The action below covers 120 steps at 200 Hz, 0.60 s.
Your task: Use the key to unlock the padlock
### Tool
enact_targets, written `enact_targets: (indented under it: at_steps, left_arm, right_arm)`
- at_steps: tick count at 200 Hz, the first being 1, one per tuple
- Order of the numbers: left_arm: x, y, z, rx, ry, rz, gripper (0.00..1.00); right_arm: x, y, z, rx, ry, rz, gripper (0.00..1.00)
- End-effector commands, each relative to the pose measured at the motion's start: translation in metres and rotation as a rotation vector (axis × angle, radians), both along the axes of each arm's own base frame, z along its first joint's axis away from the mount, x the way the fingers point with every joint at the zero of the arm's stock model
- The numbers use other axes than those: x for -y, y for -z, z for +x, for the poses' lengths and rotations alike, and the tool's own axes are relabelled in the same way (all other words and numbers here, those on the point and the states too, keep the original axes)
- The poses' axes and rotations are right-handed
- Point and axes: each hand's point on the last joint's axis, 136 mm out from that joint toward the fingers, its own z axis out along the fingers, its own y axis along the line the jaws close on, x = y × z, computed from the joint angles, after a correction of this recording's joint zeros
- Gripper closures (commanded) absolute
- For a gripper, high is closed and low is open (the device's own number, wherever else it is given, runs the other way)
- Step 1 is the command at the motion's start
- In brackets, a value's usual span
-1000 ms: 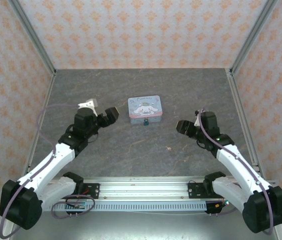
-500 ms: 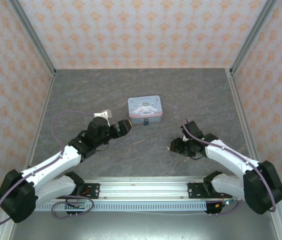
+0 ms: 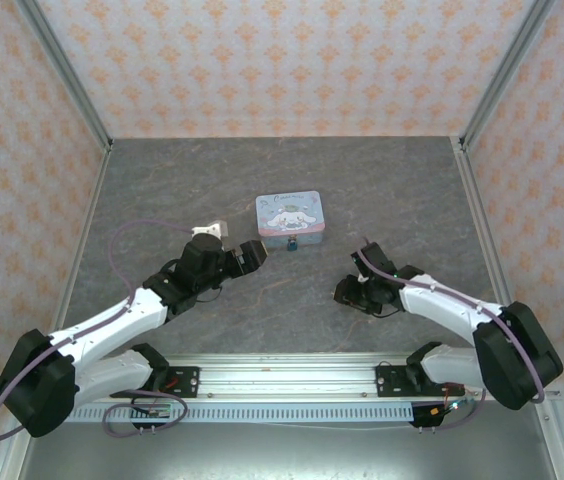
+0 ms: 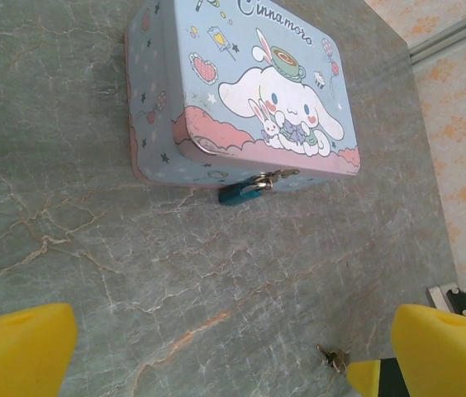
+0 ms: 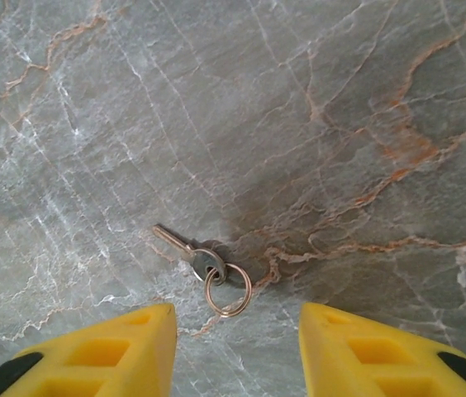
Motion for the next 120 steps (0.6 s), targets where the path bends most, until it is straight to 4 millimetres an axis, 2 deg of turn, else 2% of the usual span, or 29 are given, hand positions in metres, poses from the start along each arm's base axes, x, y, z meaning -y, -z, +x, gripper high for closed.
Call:
enact_targets:
  at_steps: [1,52,120]
  left_arm:
    - [0.002,-0.019,0.008,0.047,-0.025,-0.016,0.03]
    - [0.002,-0.020,0.008,0.048,-0.026,-0.012,0.03]
    - [0.001,-0.022,0.007,0.050,-0.025,-0.007,0.03]
  right_arm:
    - [-0.006,-0.006,0.009,0.018,0.021,0.015,0.58]
    - [-0.014,-0.003,0.013,0.014,0.031,0.046,0.61]
    - [-0.015,0.011,0.012,-0.017,0.032,0.007,0.68]
